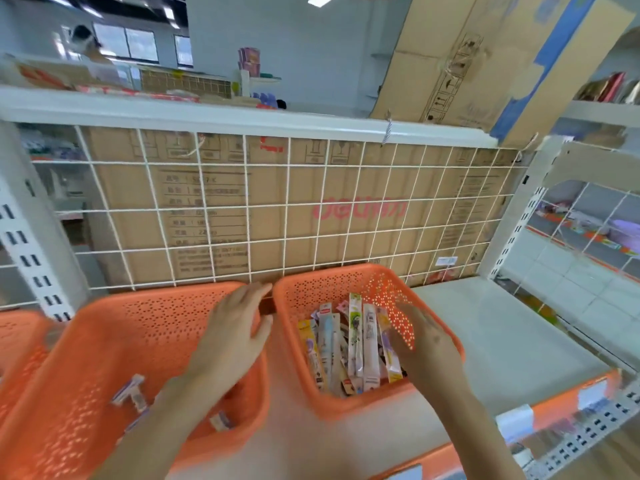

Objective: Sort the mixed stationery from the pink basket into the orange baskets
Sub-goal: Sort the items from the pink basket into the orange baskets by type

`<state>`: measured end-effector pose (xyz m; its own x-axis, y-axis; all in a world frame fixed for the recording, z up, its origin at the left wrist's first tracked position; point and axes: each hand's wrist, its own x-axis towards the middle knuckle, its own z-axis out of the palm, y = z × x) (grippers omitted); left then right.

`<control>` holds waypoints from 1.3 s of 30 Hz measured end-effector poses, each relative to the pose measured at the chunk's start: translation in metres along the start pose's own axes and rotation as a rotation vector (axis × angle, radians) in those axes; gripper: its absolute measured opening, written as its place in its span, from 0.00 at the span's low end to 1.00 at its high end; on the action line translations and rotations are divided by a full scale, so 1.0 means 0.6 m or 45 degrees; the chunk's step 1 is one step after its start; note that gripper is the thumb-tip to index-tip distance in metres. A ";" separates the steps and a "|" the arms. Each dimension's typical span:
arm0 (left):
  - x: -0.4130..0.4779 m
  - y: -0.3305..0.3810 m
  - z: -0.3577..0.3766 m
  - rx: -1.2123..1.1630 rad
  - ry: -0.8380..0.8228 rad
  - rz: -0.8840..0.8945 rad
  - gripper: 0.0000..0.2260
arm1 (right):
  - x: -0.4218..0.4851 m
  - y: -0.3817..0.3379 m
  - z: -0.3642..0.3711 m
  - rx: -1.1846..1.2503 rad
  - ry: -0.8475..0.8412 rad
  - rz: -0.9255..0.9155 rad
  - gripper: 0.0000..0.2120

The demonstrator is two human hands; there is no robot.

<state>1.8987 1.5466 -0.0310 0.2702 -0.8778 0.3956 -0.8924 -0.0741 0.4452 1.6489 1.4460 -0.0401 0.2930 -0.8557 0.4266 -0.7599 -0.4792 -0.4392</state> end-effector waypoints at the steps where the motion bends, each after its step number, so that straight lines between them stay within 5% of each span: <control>1: -0.018 -0.018 -0.018 0.040 0.024 -0.004 0.26 | -0.014 -0.009 0.000 0.021 0.017 -0.030 0.20; 17: -0.380 -0.244 -0.325 0.444 0.203 -0.184 0.19 | -0.287 -0.281 0.025 -0.086 0.102 -0.138 0.17; 23: -0.515 -0.323 -0.420 0.495 0.233 -0.318 0.25 | -0.348 -0.411 0.049 0.022 0.009 -0.194 0.20; 39: -0.729 -0.470 -0.594 0.681 0.513 -0.784 0.21 | -0.334 -0.733 0.204 0.270 -0.353 -0.663 0.21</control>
<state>2.1611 2.1200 -0.0433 0.7709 -0.3861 0.5067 -0.5701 -0.7730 0.2783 1.9954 1.8045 -0.0290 0.7549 -0.5050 0.4184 -0.3540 -0.8509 -0.3882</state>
